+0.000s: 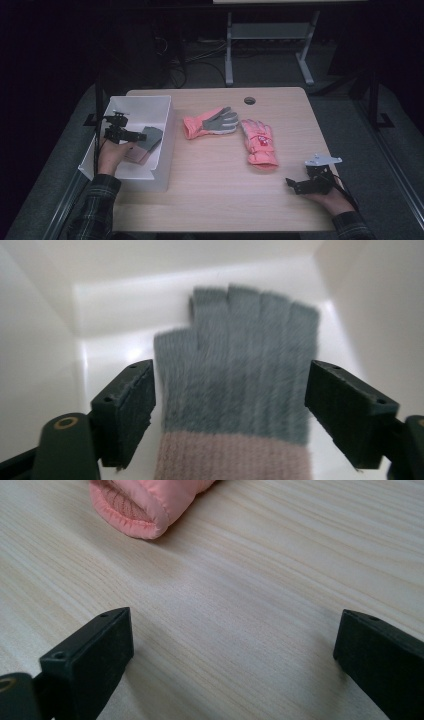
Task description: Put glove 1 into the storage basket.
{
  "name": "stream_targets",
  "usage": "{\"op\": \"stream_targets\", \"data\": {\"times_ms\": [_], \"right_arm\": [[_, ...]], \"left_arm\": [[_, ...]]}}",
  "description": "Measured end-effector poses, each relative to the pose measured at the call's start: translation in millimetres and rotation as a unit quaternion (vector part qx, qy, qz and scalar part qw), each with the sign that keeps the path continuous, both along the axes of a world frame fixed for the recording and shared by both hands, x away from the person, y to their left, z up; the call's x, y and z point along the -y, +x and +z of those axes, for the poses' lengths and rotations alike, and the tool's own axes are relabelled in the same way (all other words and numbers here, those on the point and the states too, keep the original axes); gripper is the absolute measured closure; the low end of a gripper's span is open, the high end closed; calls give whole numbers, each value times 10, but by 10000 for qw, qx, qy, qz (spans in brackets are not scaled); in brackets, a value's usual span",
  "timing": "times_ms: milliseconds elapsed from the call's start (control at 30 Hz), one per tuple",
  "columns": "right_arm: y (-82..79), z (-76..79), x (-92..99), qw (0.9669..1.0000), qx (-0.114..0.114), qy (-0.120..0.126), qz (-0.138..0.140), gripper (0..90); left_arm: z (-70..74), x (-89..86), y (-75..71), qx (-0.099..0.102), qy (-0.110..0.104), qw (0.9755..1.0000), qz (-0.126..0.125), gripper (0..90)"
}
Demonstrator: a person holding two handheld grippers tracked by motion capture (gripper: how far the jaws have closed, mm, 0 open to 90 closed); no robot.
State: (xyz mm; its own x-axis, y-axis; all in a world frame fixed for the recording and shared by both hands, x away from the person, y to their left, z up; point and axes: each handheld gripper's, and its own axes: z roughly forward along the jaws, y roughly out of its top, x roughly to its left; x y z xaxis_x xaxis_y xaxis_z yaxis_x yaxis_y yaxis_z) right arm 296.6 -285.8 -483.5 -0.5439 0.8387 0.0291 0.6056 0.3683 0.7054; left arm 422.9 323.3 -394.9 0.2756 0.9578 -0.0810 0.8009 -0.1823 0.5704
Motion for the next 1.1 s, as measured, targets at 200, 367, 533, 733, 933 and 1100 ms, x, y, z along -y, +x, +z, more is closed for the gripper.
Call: {"op": "stream_targets", "data": {"times_ms": [200, 367, 533, 733, 933, 1100], "right_arm": [[0, 0, 0, 10000, 1, -1, 2, 20], [0, 0, 0, 10000, 0, -1, 2, 20], [0, 0, 0, 10000, 0, 0, 0, 19], [0, 0, 0, 10000, -3, 0, -1, 19], [0, 0, 0, 10000, -1, -1, 0, 19], [0, 0, 0, 10000, -2, 3, -1, 19]], "left_arm": [[263, 49, -26, 217, -163, 9993, -263, 164], [550, 168, -69, 421, -231, 9966, -668, 143], [712, 306, -101, 563, -382, 9929, -975, 134], [869, 595, -153, 684, -522, 9852, -1484, 131], [950, 927, -201, 814, -604, 9770, -1873, 131], [979, 1214, -239, 886, -648, 9700, -2170, 133]]}}
